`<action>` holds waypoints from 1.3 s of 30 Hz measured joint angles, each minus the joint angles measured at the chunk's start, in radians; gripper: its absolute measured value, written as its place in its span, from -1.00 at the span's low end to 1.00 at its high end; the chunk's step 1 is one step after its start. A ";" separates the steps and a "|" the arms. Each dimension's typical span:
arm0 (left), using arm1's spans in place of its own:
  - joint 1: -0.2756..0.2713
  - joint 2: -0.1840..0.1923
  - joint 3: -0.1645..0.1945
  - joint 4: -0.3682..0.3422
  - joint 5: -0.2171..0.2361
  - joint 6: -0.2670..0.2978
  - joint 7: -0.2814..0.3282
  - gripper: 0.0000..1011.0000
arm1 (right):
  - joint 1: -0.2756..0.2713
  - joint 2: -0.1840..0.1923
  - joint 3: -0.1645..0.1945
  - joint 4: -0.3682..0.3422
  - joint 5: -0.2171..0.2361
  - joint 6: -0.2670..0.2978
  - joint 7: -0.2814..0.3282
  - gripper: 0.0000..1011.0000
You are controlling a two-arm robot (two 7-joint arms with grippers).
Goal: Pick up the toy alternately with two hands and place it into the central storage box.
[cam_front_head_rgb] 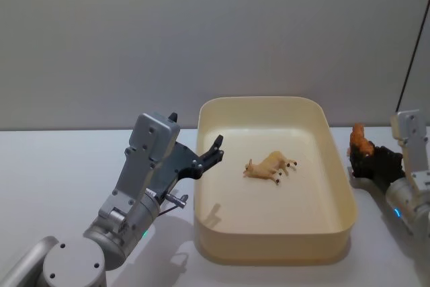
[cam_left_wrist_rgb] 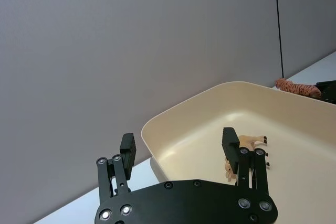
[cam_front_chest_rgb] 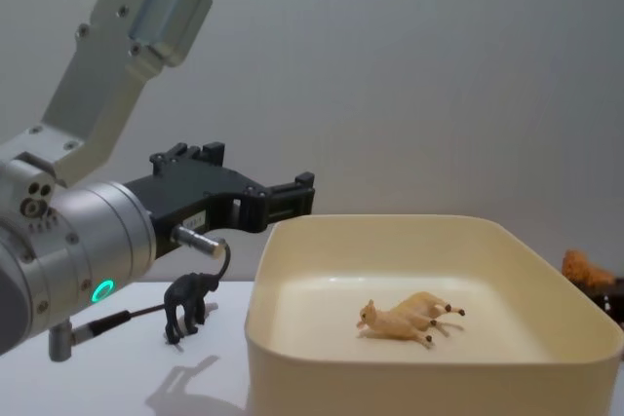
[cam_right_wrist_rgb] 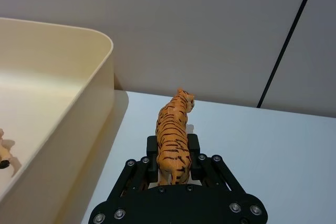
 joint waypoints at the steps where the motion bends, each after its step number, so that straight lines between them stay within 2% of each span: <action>1: 0.000 0.000 0.000 0.000 0.000 0.000 0.000 0.98 | -0.002 0.001 0.001 -0.005 0.002 0.001 0.000 -0.40; 8: 0.000 0.000 0.000 0.000 0.000 0.000 0.000 0.98 | -0.046 0.019 0.016 -0.099 0.026 0.004 -0.016 -0.40; 12: 0.000 0.000 0.000 0.000 0.000 0.000 0.000 0.98 | -0.075 0.032 0.028 -0.170 0.044 0.008 -0.027 -0.40; 14: 0.000 0.000 0.000 0.000 0.000 0.000 0.000 0.98 | -0.098 0.045 0.039 -0.236 0.062 0.019 -0.031 -0.40; 18: 0.000 0.000 0.000 0.000 0.000 0.000 0.000 0.98 | -0.116 0.056 0.049 -0.296 0.085 0.038 -0.028 -0.40; 28: 0.000 0.000 0.000 0.000 0.000 0.000 0.000 0.98 | -0.143 0.077 0.065 -0.435 0.155 0.145 0.040 -0.40; 39: 0.000 0.000 0.000 0.000 0.000 0.000 0.000 0.98 | -0.128 0.068 0.047 -0.488 0.175 0.251 0.142 -0.40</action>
